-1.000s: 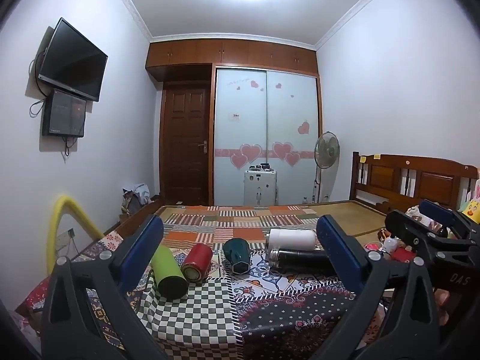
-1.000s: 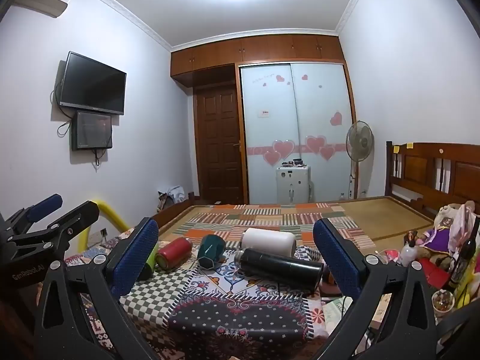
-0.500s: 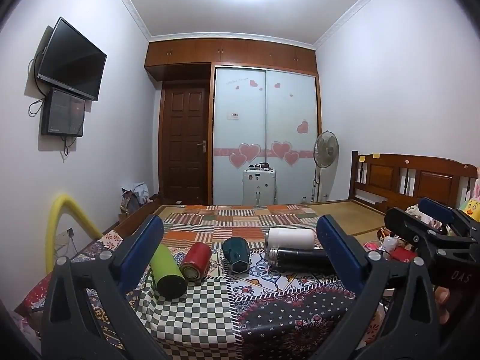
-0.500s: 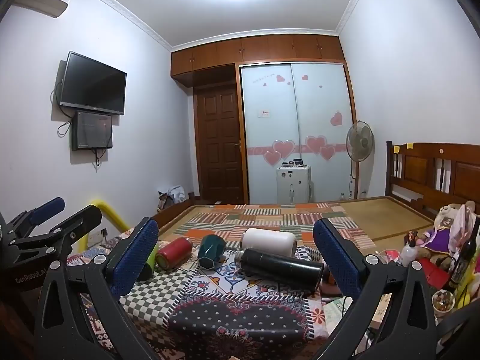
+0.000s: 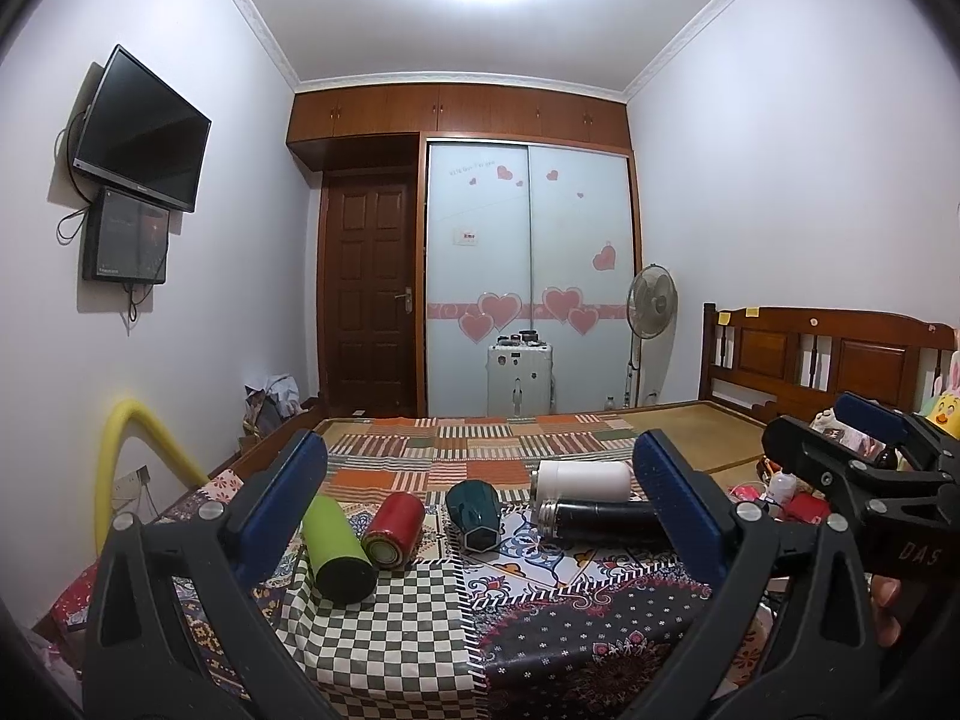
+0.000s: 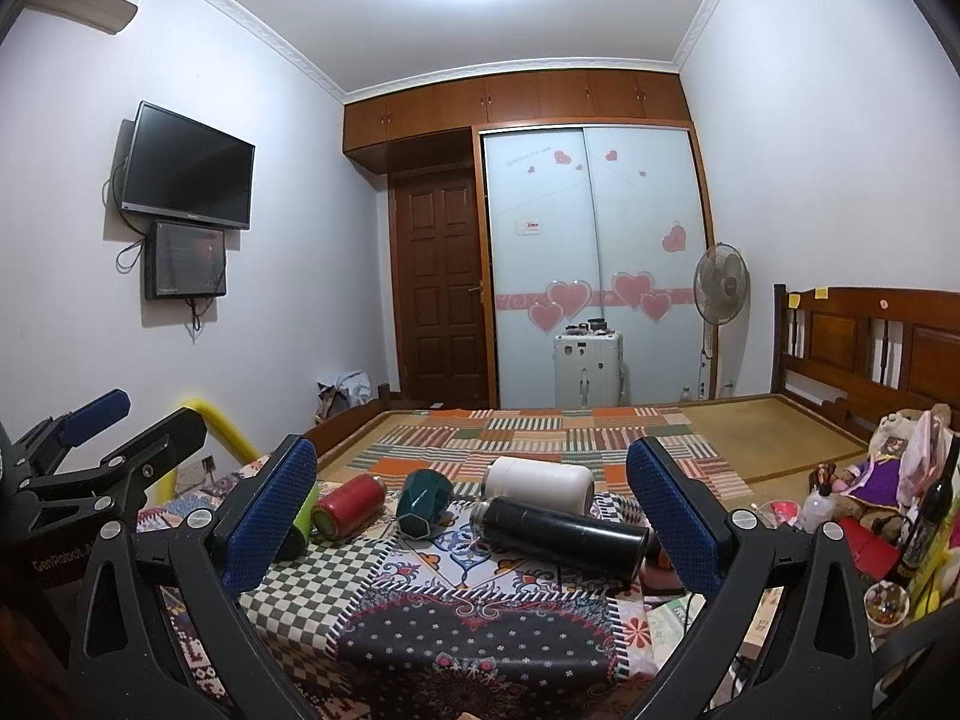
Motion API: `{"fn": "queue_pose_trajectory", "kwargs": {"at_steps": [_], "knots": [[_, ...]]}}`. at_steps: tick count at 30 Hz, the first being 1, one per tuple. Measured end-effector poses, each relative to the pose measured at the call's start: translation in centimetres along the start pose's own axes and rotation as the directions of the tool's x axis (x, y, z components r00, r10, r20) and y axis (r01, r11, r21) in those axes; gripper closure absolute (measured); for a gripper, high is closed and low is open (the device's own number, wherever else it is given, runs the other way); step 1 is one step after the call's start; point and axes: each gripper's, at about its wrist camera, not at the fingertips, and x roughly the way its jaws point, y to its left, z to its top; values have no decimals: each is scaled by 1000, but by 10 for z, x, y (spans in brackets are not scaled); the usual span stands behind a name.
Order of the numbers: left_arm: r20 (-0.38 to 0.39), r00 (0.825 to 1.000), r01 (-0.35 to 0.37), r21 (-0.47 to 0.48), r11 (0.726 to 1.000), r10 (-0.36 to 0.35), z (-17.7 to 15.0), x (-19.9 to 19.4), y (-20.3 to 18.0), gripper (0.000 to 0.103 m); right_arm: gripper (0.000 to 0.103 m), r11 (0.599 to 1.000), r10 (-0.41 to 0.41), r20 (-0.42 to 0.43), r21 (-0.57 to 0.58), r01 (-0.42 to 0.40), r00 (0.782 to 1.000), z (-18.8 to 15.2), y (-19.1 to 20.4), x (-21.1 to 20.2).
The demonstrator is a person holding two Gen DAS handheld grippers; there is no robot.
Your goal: Flip cup upright
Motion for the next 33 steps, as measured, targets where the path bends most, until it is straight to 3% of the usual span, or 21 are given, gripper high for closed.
{"fn": "queue_pose_trajectory", "kwargs": {"at_steps": [33], "knots": [[13, 1000, 0, 8, 1000, 0, 1, -3, -3, 0, 0, 1000, 7, 0, -1, -7, 1000, 3, 1, -3]]}}
